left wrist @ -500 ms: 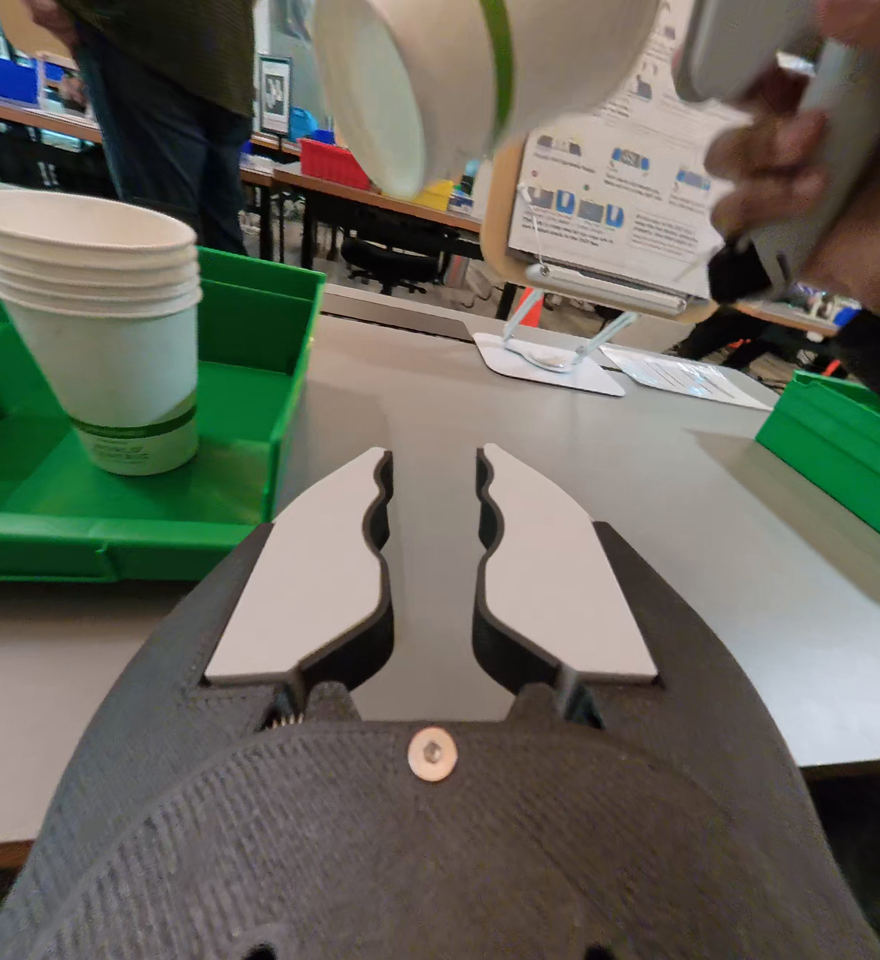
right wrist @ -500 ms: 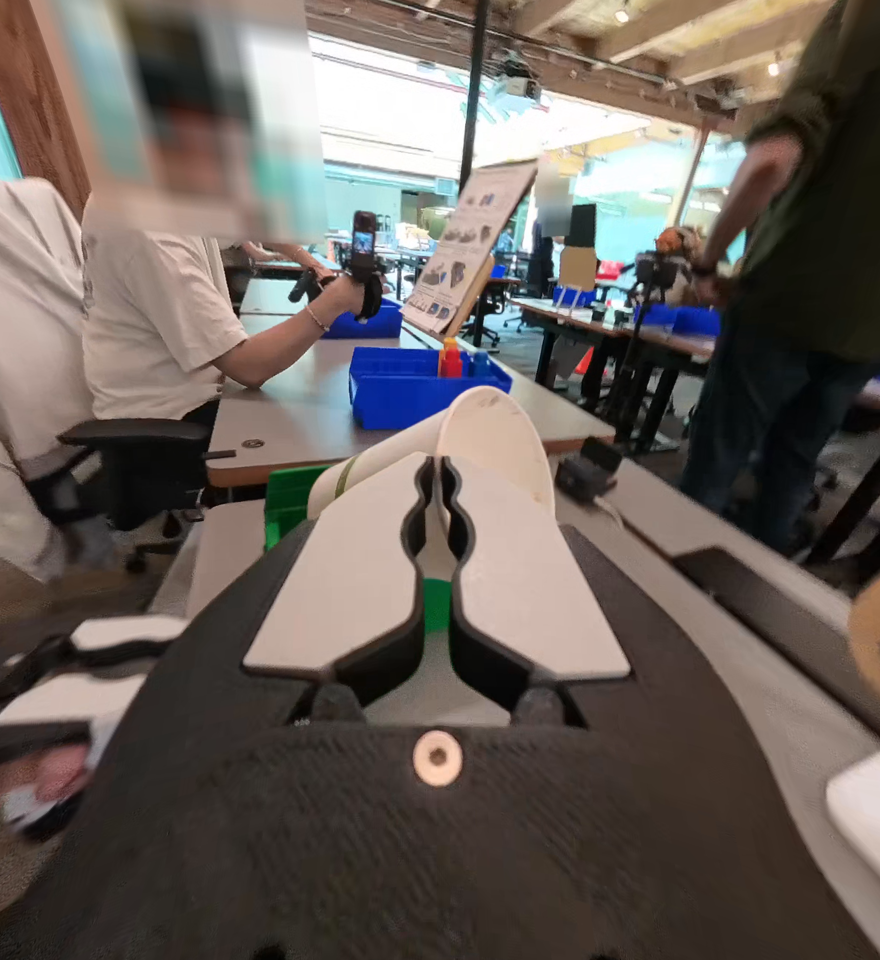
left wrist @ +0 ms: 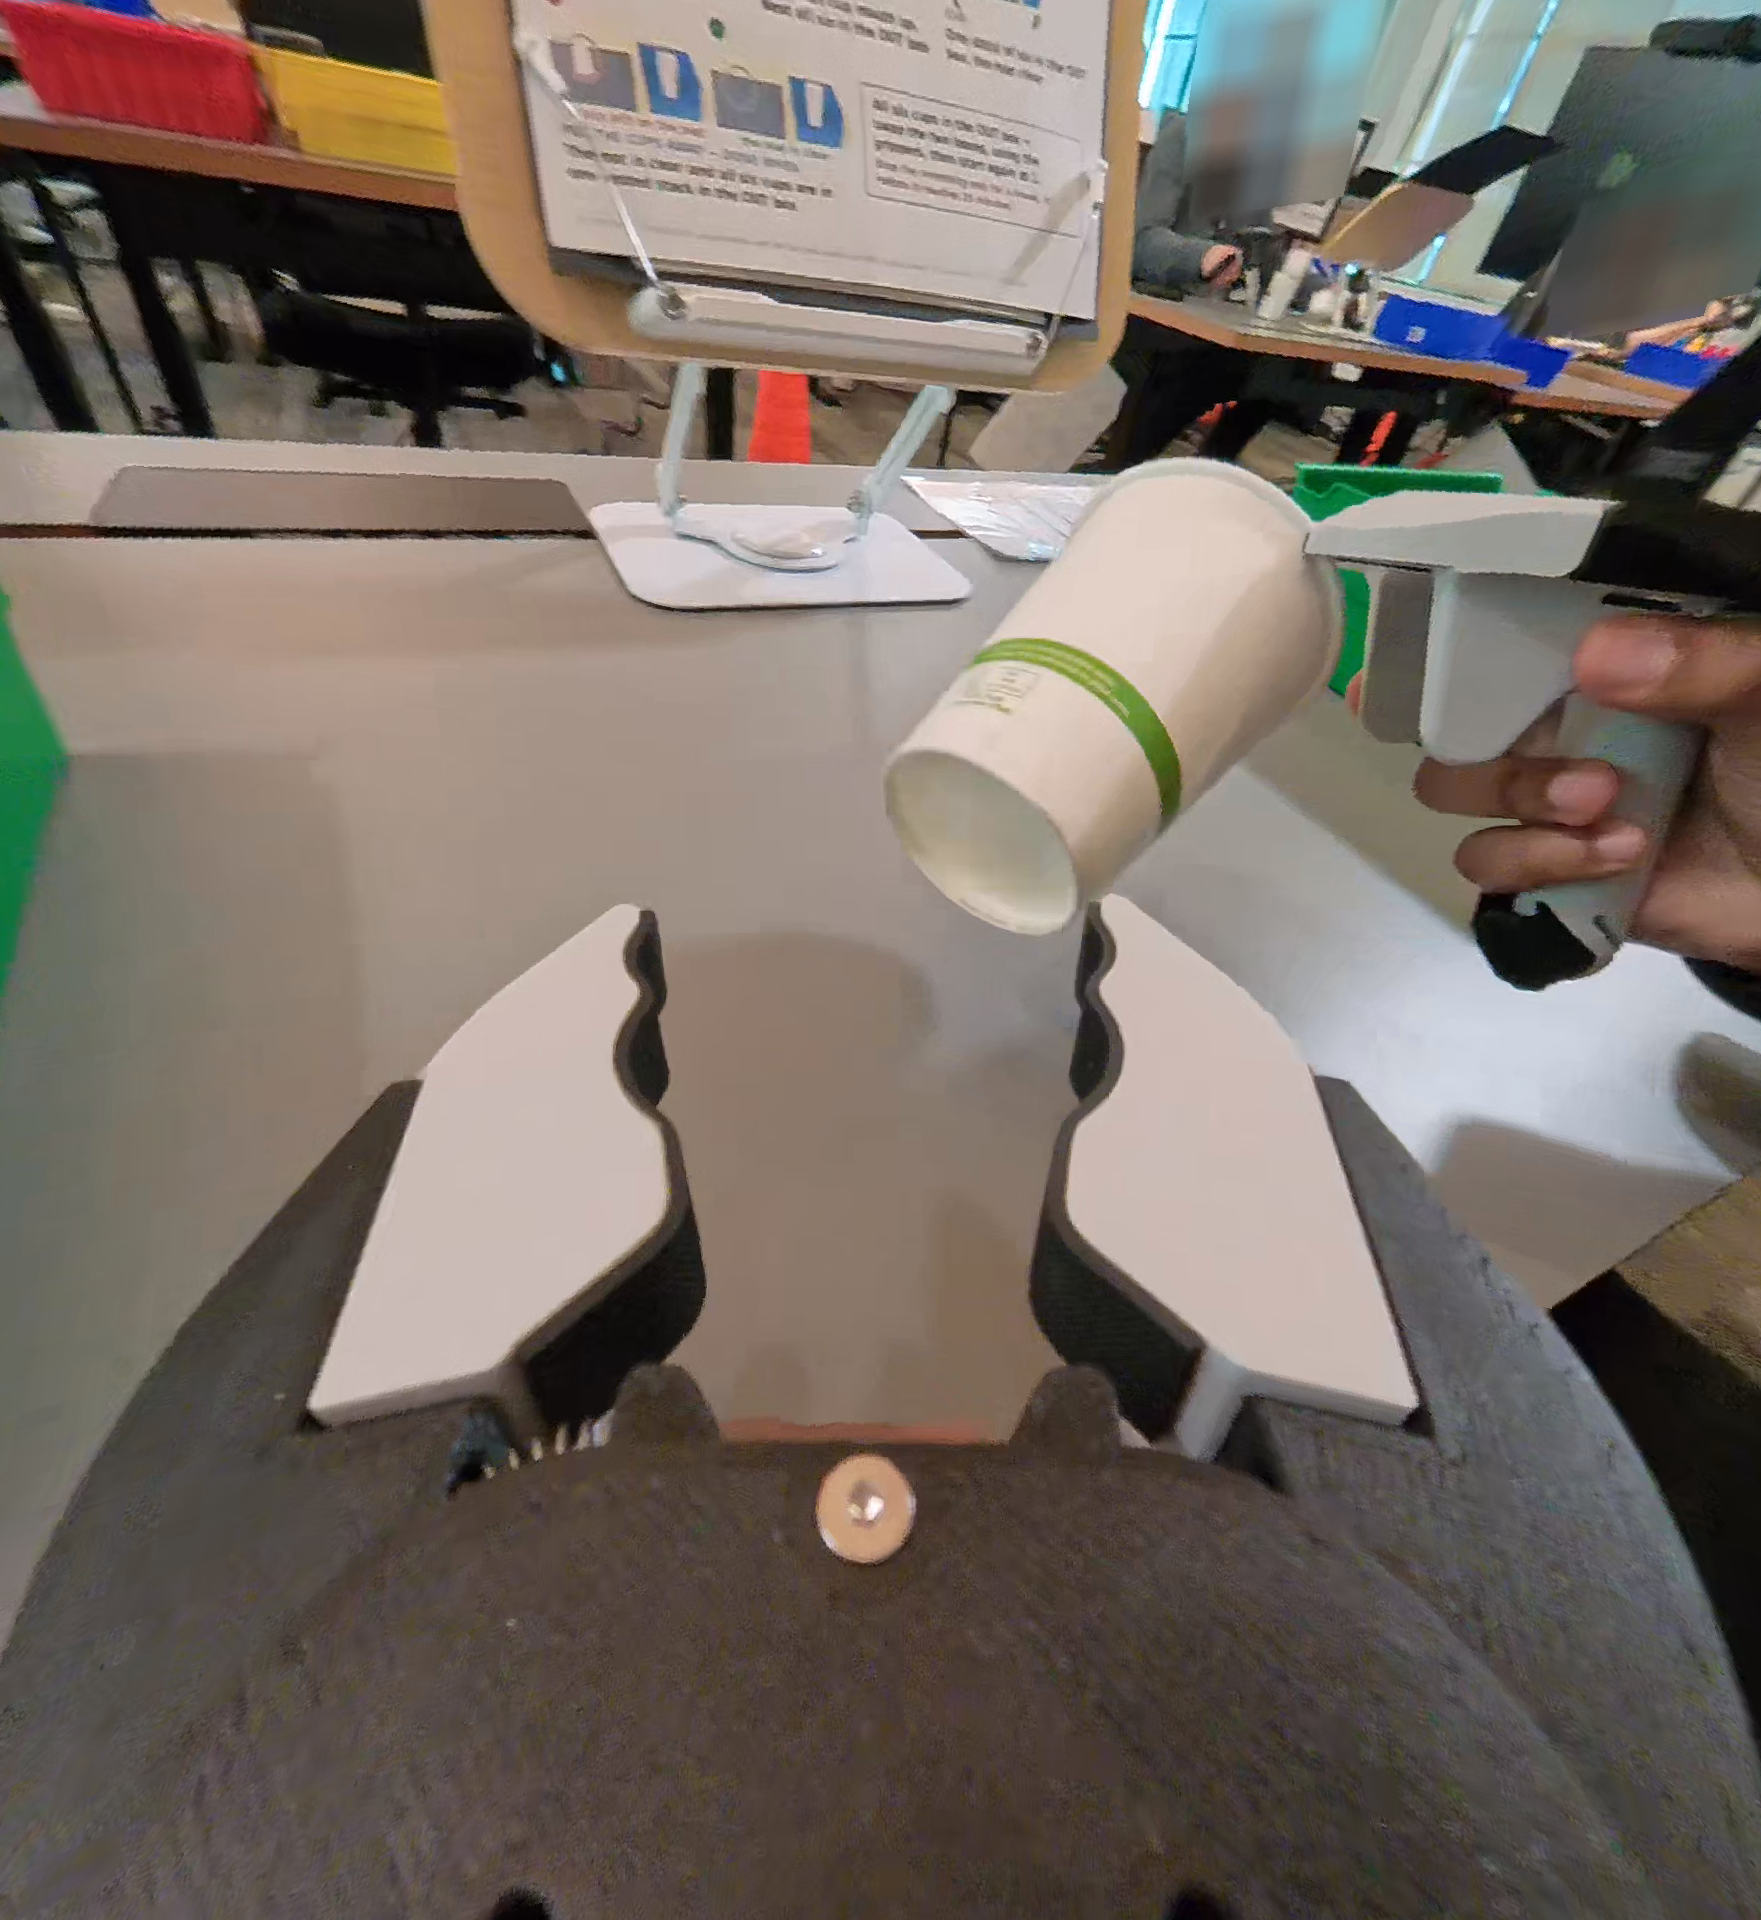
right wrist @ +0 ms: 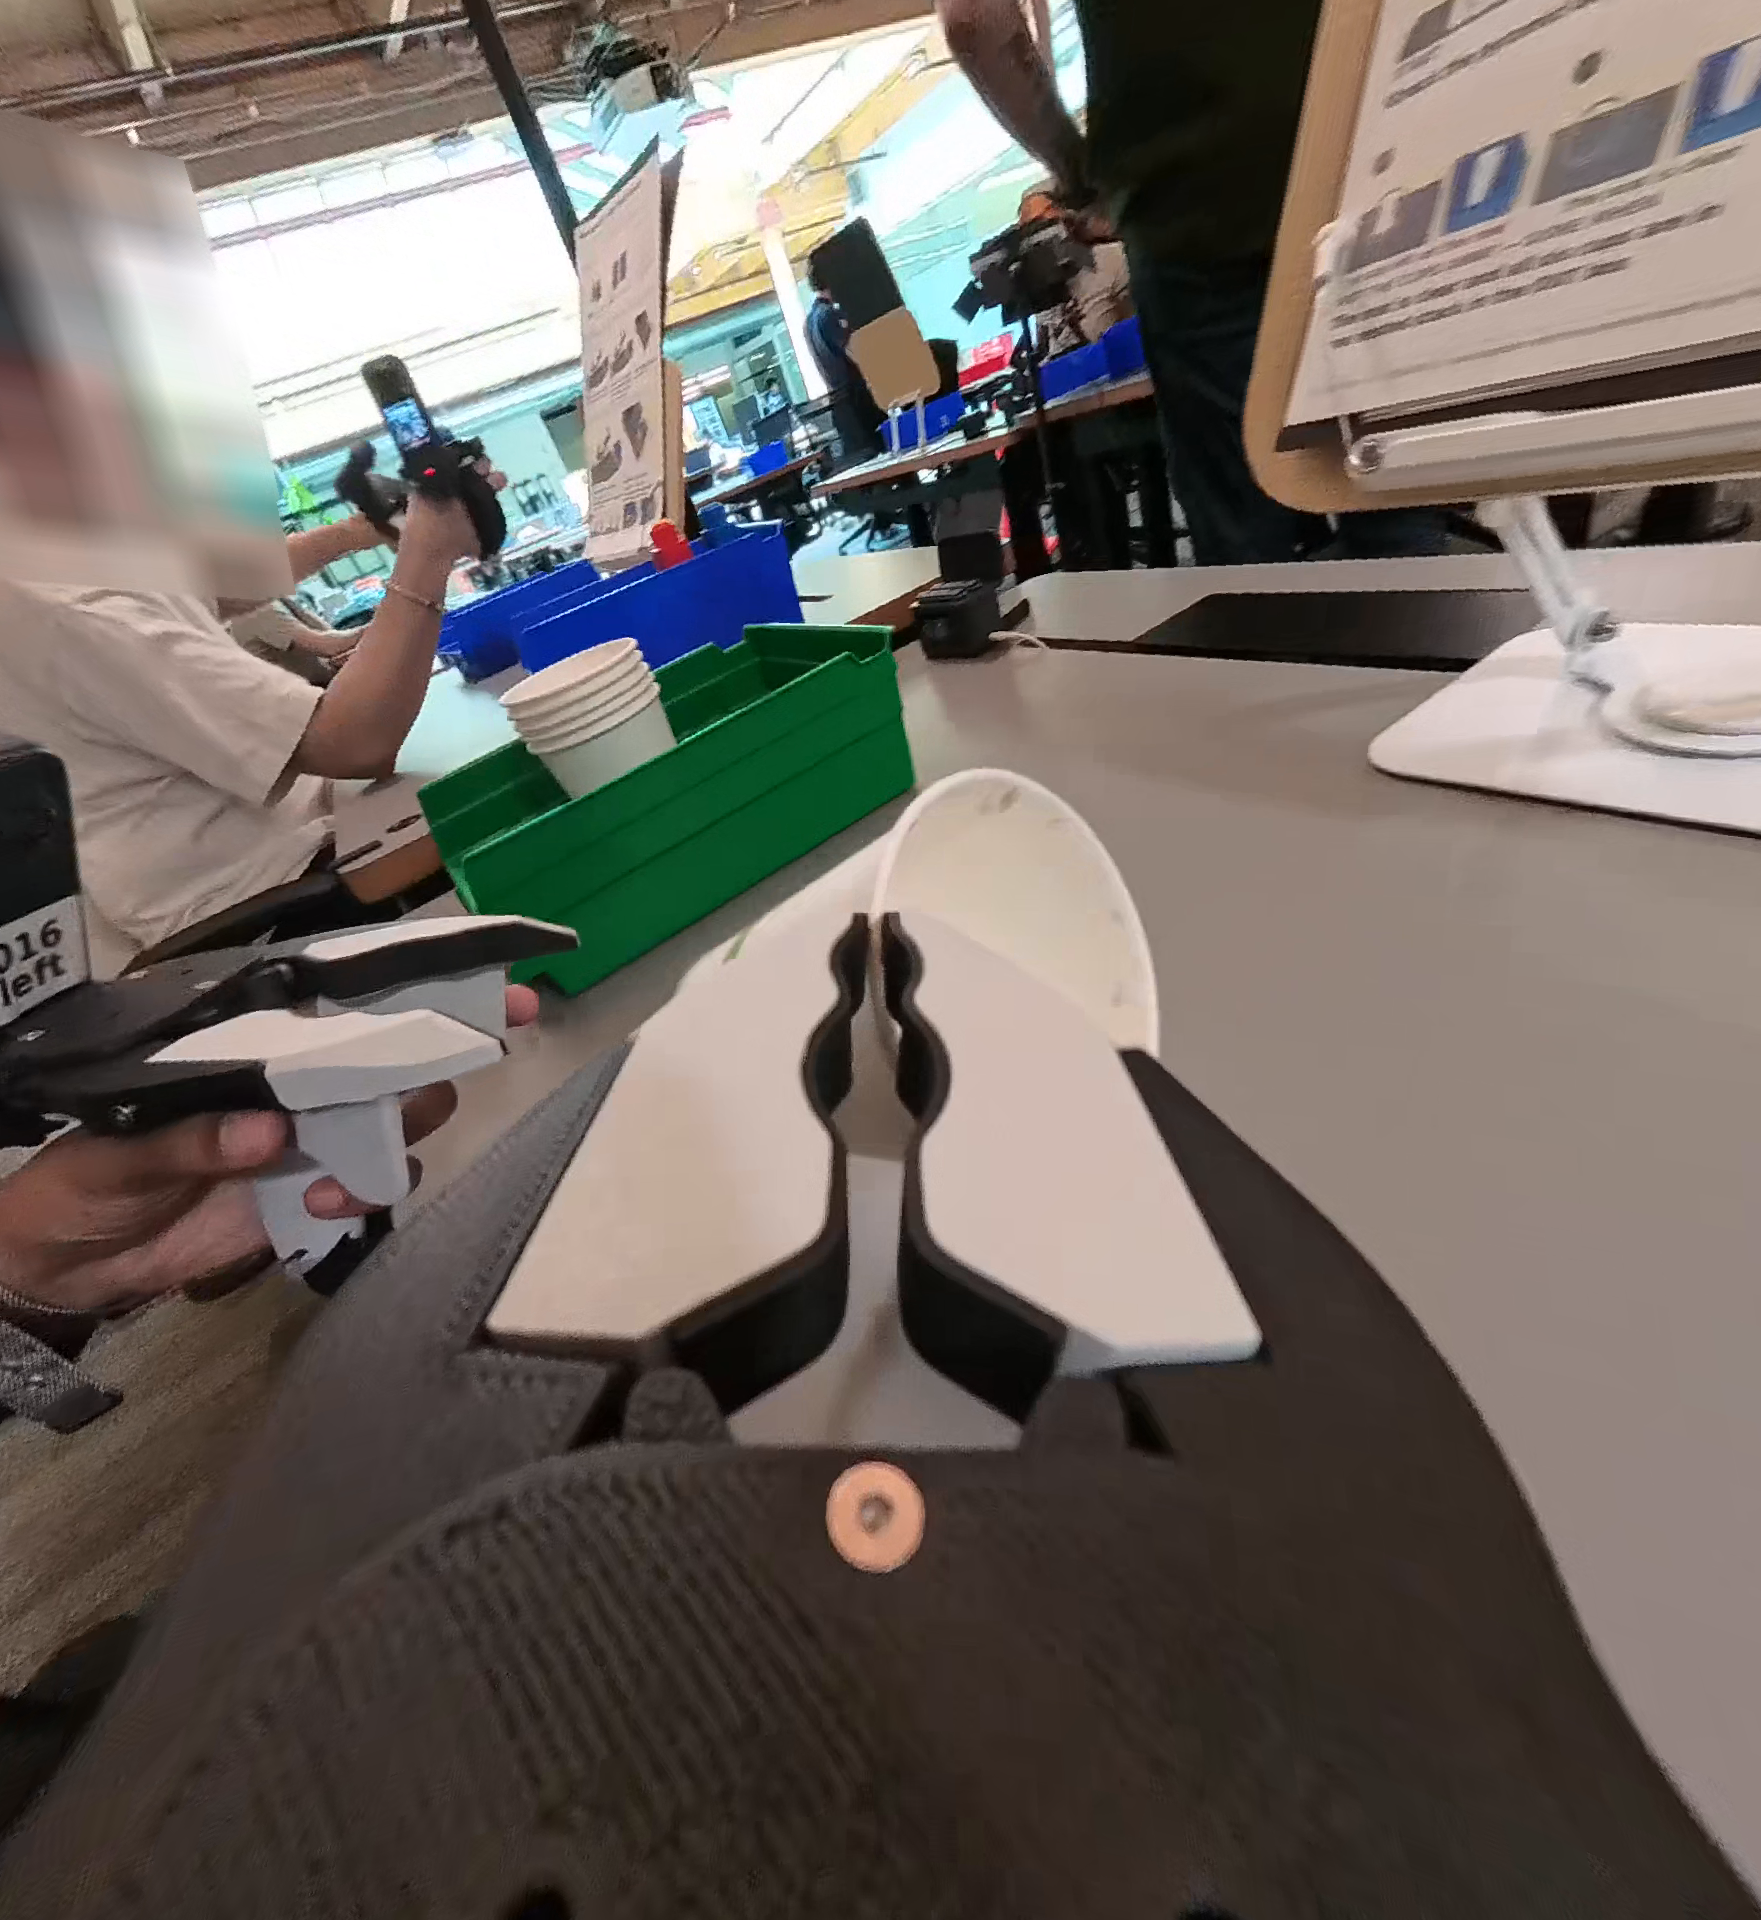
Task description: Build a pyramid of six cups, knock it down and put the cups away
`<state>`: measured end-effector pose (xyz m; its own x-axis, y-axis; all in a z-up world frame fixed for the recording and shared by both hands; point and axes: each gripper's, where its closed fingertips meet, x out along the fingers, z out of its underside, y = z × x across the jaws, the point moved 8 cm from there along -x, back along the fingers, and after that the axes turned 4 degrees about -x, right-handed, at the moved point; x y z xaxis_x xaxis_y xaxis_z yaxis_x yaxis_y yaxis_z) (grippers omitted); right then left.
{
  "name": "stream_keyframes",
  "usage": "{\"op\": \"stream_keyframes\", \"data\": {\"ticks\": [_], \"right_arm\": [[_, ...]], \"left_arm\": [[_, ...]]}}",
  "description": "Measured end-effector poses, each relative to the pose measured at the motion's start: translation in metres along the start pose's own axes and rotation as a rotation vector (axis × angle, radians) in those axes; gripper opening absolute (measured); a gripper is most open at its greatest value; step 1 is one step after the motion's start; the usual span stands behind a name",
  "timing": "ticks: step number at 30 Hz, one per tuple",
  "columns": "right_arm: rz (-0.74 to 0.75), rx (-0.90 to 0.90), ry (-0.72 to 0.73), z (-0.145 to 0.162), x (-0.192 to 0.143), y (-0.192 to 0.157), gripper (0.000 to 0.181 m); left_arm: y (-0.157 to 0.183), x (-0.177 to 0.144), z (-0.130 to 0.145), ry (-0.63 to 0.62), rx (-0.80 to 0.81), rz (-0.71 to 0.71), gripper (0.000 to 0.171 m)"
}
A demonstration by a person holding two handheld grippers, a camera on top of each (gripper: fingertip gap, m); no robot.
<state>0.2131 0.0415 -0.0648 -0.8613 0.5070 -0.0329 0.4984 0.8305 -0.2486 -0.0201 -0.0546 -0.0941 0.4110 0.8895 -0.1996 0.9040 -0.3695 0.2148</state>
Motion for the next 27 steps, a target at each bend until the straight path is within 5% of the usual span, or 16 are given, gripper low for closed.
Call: {"op": "stream_keyframes", "data": {"ticks": [11,21,27], "right_arm": [[0.085,0.226,0.144,0.009,-0.048,0.023,0.003],[0.122,0.245,0.275,0.005,-0.082,0.017,0.003],[0.116,0.297,0.308,0.004,-0.092,0.017,0.003]], "left_arm": [[0.005,0.054,0.001,-0.132,-0.289,0.293,0.083],[0.041,0.082,-0.002,-0.173,-0.087,0.523,0.086],[0.06,0.092,0.01,-0.239,0.104,0.532,0.086]]}}
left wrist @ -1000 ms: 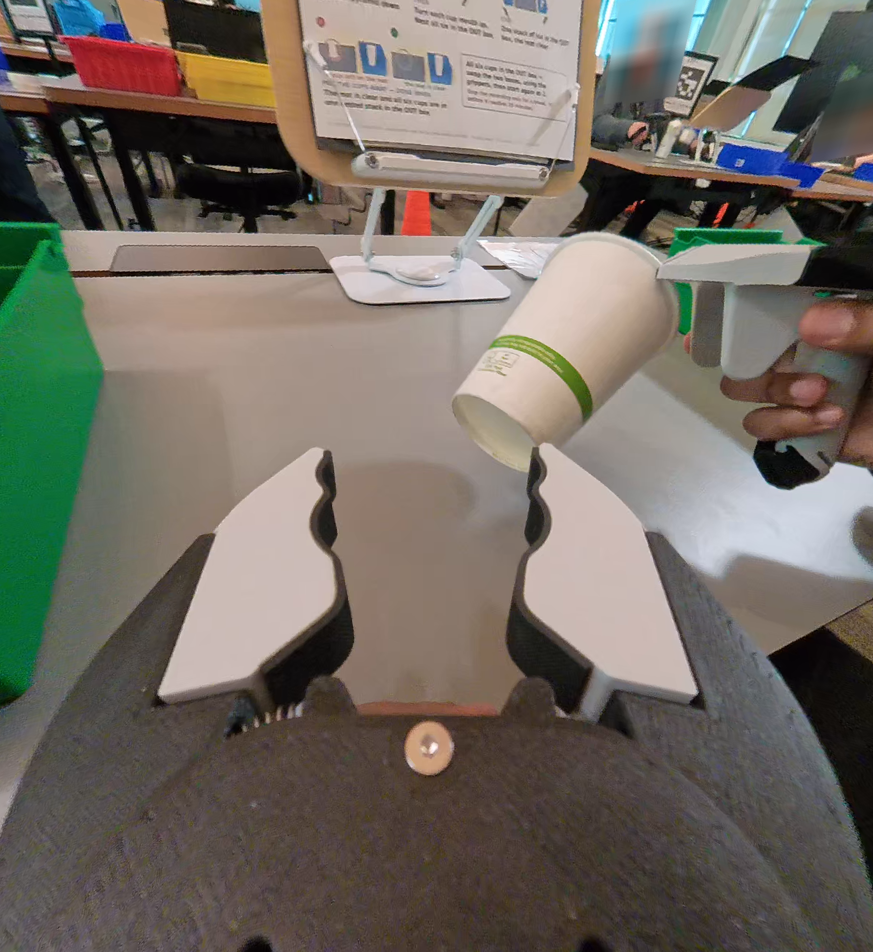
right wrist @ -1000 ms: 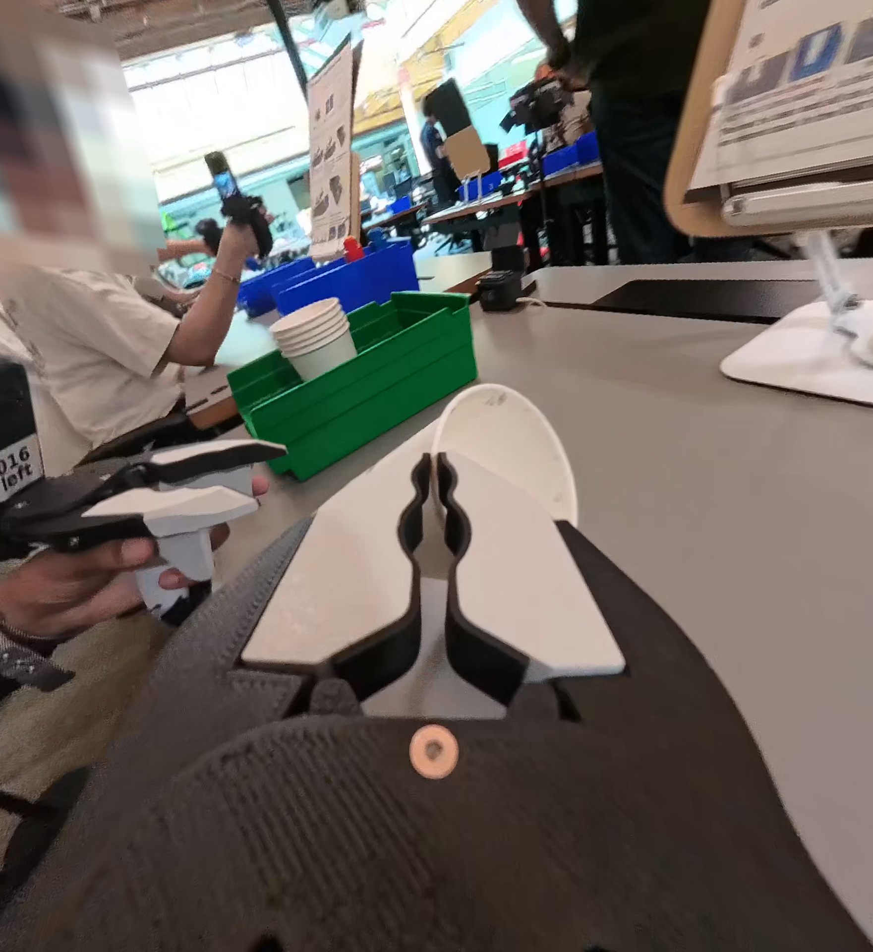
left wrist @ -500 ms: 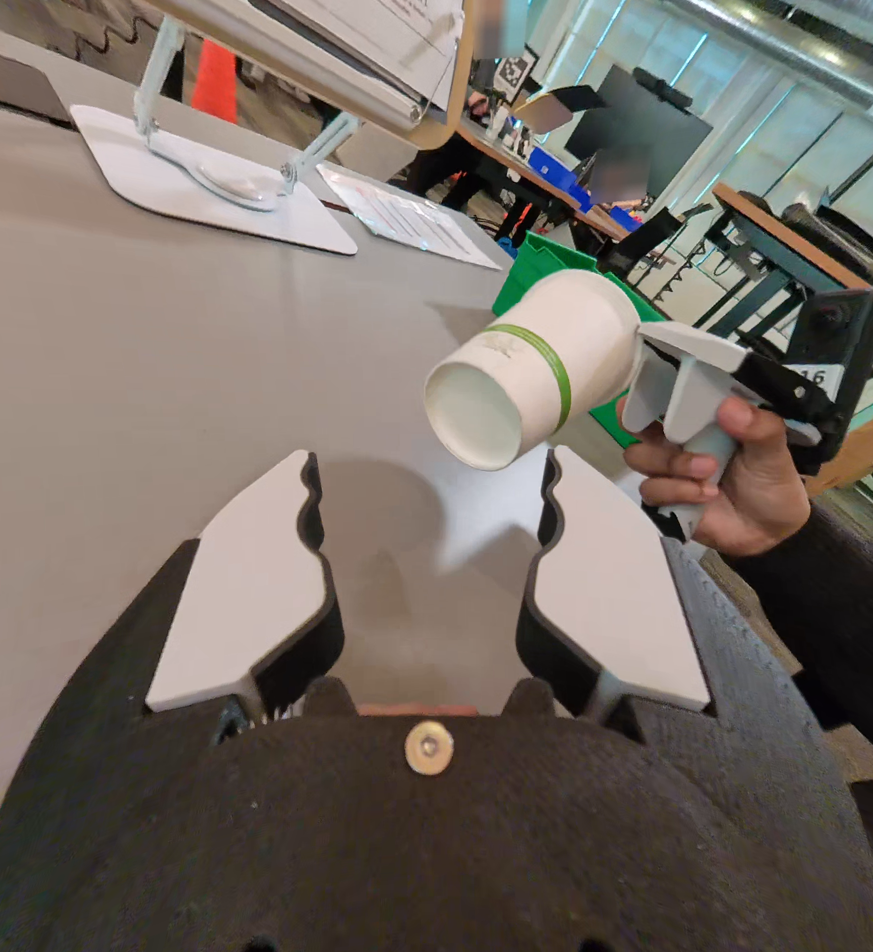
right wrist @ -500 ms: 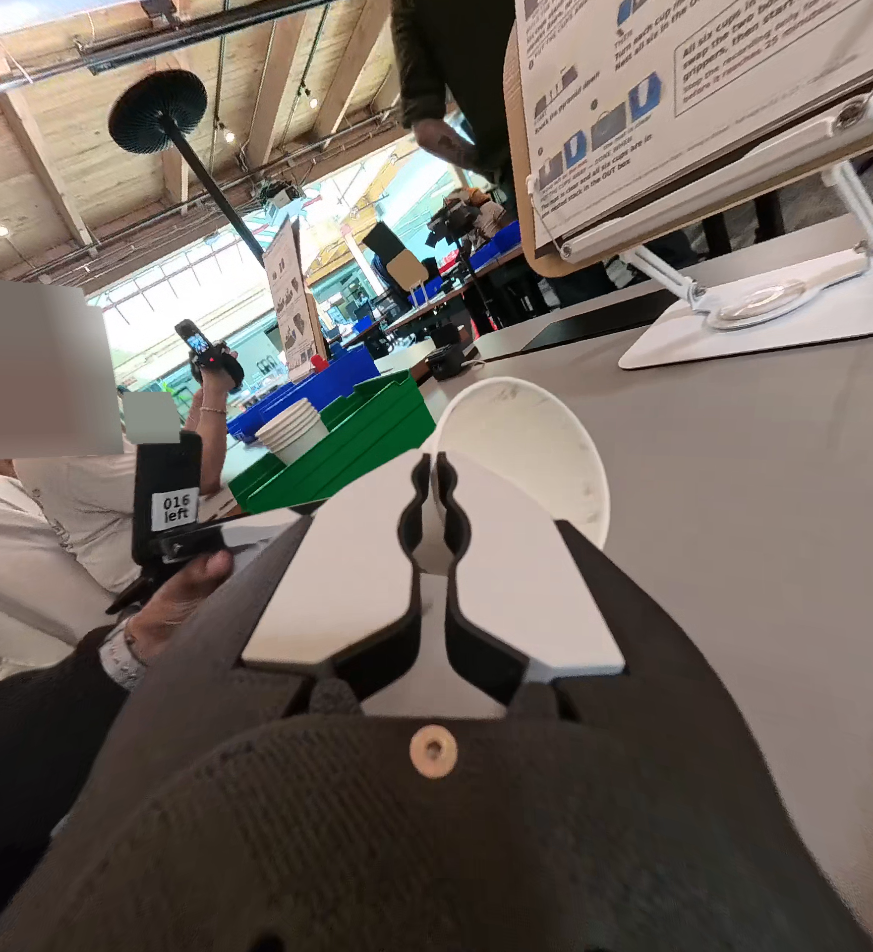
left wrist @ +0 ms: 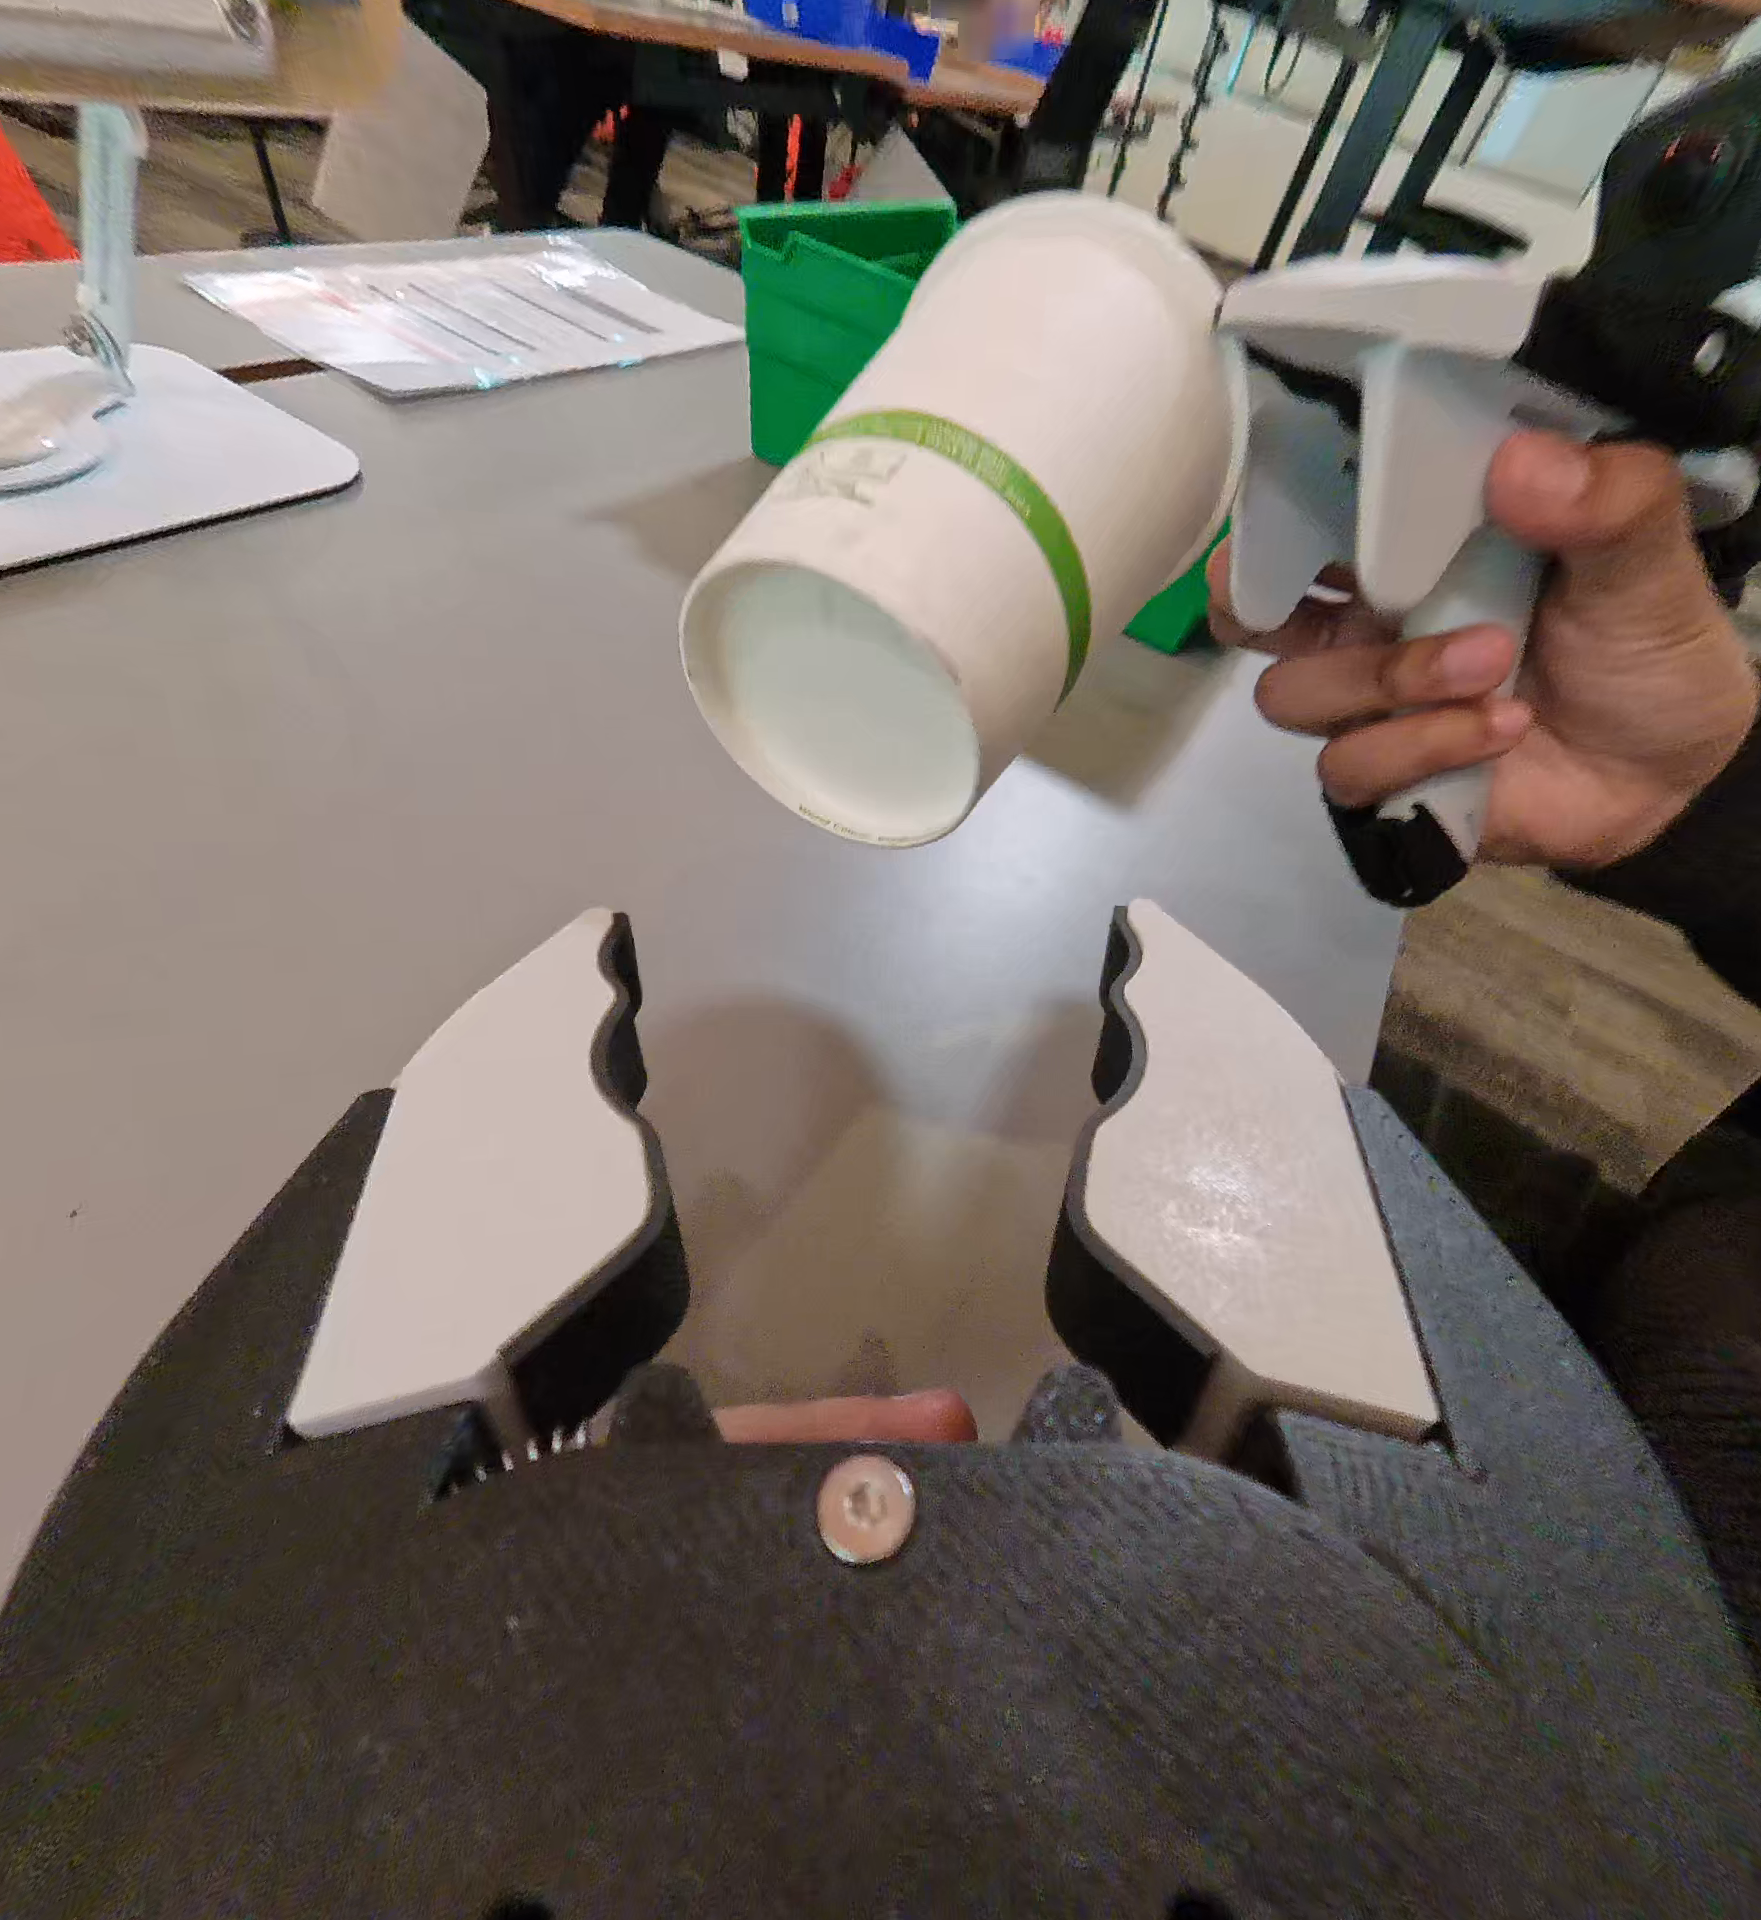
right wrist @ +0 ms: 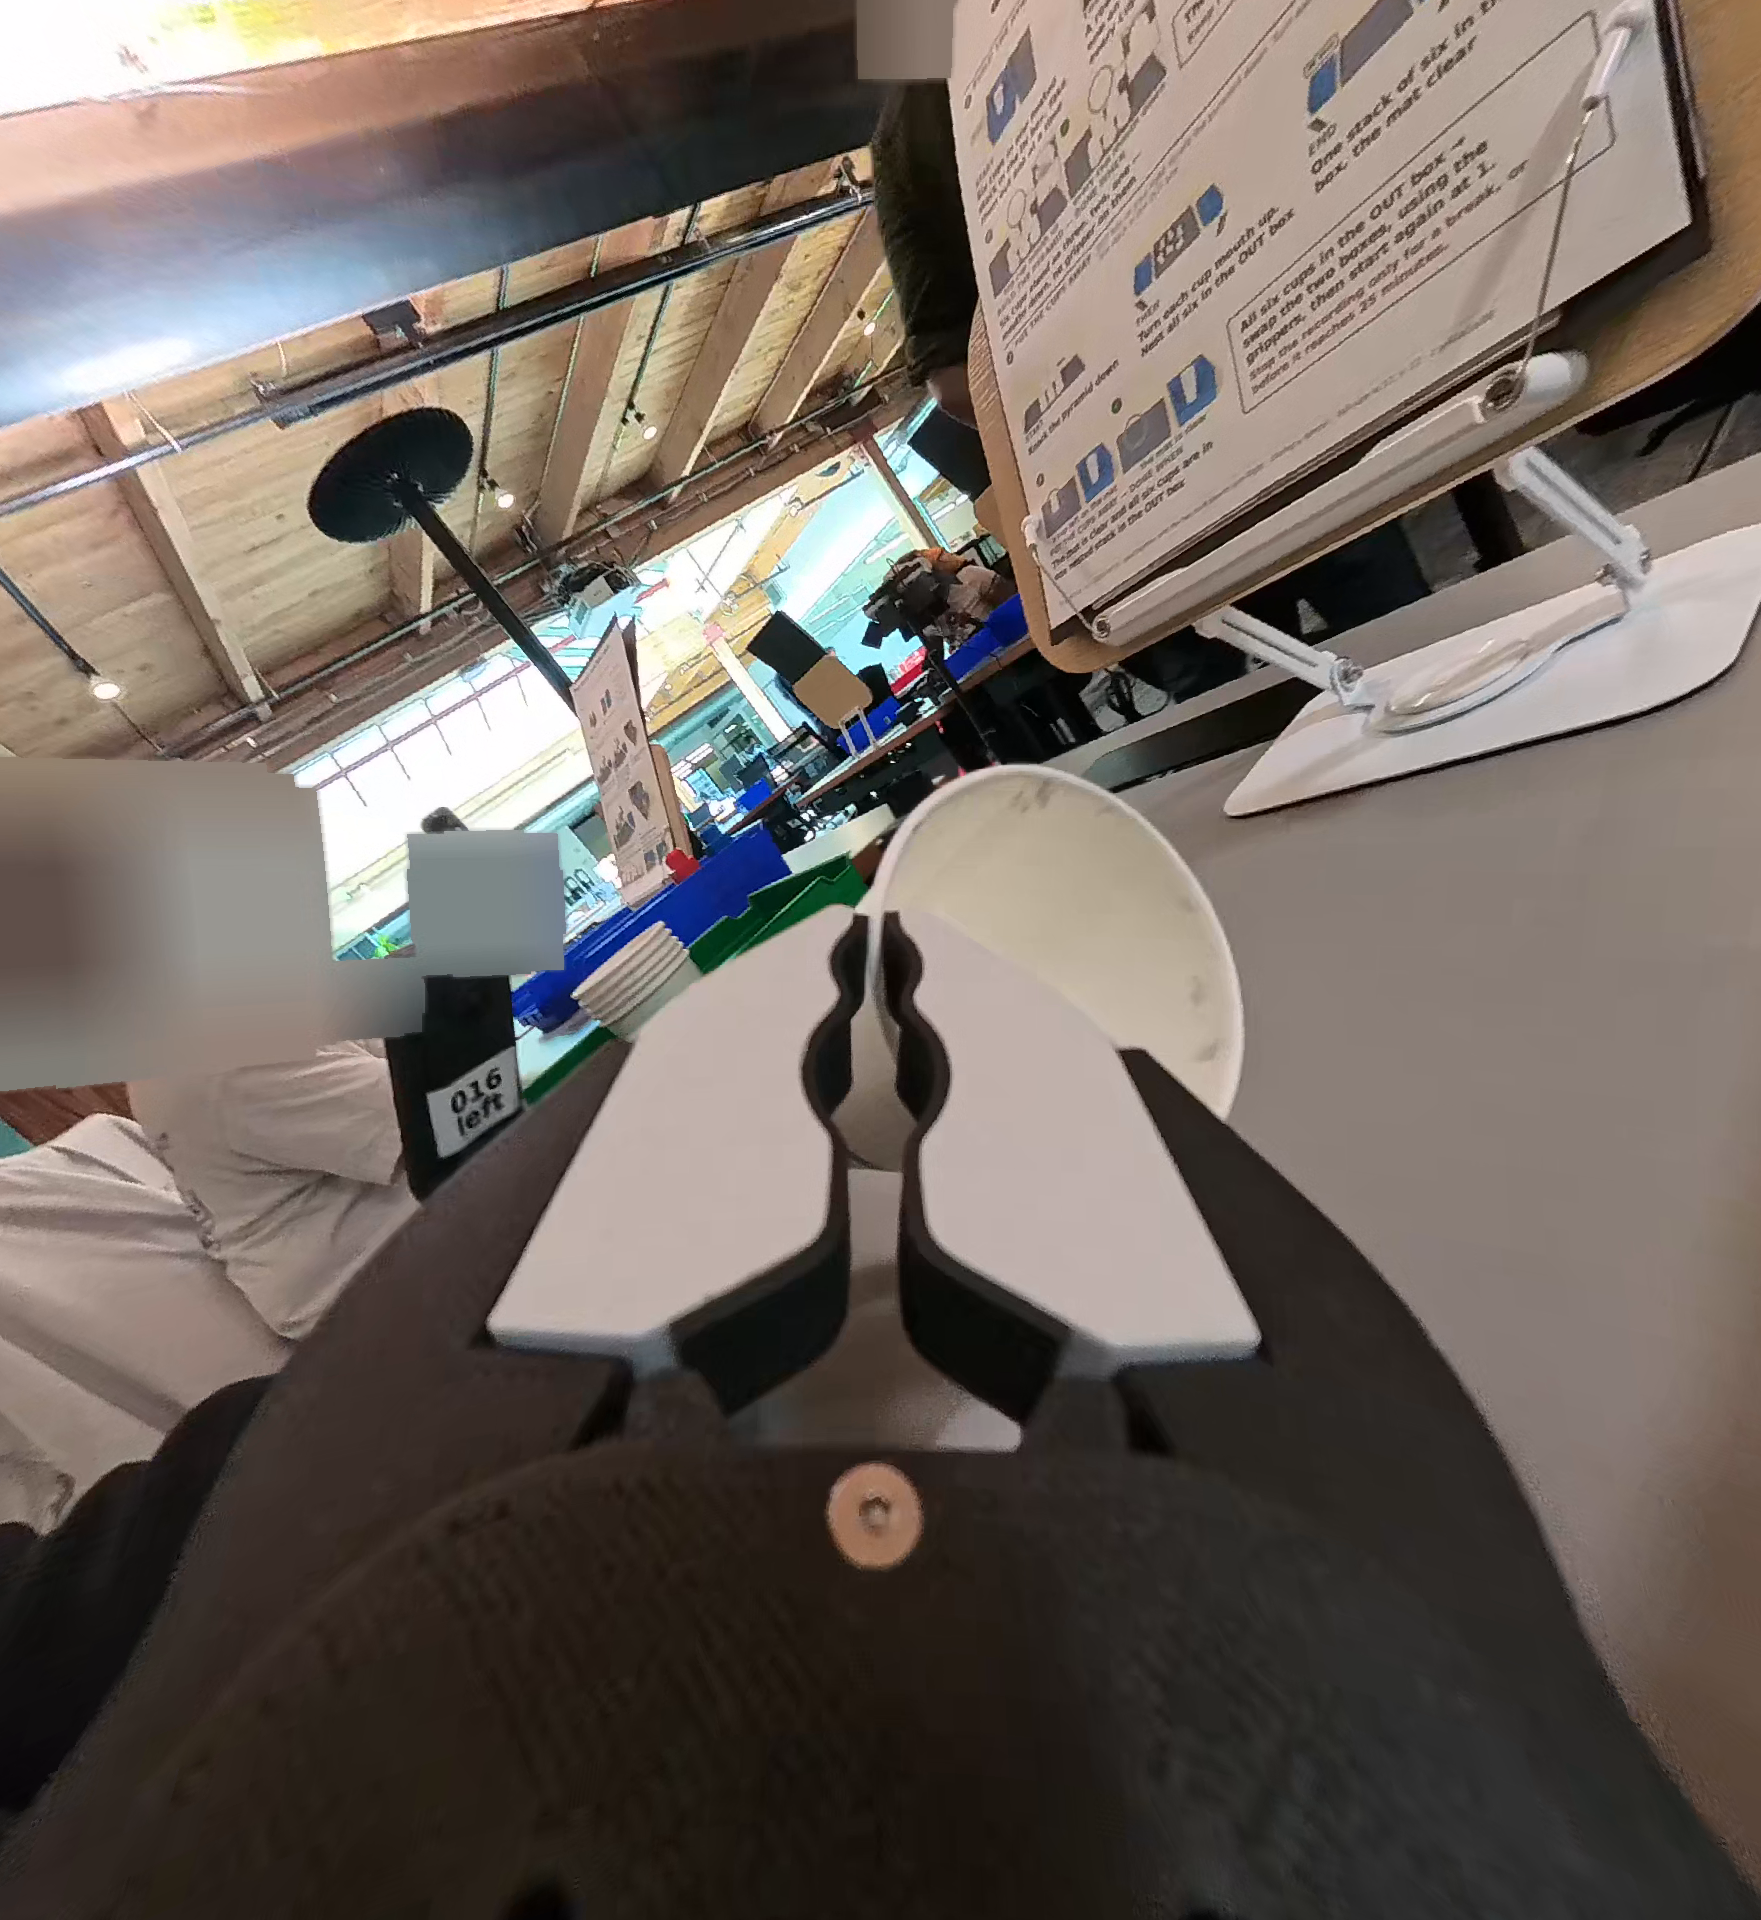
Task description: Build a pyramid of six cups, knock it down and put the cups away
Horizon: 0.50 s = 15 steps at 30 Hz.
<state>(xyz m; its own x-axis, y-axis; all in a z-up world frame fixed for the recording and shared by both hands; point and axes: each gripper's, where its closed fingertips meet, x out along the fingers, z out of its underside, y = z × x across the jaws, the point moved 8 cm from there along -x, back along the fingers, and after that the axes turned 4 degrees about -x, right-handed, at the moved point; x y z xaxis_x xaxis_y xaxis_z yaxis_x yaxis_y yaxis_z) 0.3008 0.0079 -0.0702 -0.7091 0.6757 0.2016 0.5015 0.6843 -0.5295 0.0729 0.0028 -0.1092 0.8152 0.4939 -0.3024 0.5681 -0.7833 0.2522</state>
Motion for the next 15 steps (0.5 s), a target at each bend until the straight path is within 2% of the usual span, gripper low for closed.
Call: {"op": "stream_keyframes", "data": {"ticks": [2,7,15], "right_arm": [[-0.015,0.03,-0.003,0.001,0.001,-0.002,0.003],[-0.068,0.083,-0.048,0.014,0.01,-0.012,0.003],[-0.112,0.11,-0.089,0.026,0.017,-0.018,0.003]], "left_arm": [[0.0,0.003,0.003,-0.031,0.036,-0.015,0.086],[0.003,0.001,0.002,-0.013,0.074,-0.024,0.084],[-0.001,-0.013,-0.008,0.103,0.088,-0.063,0.078]]}}
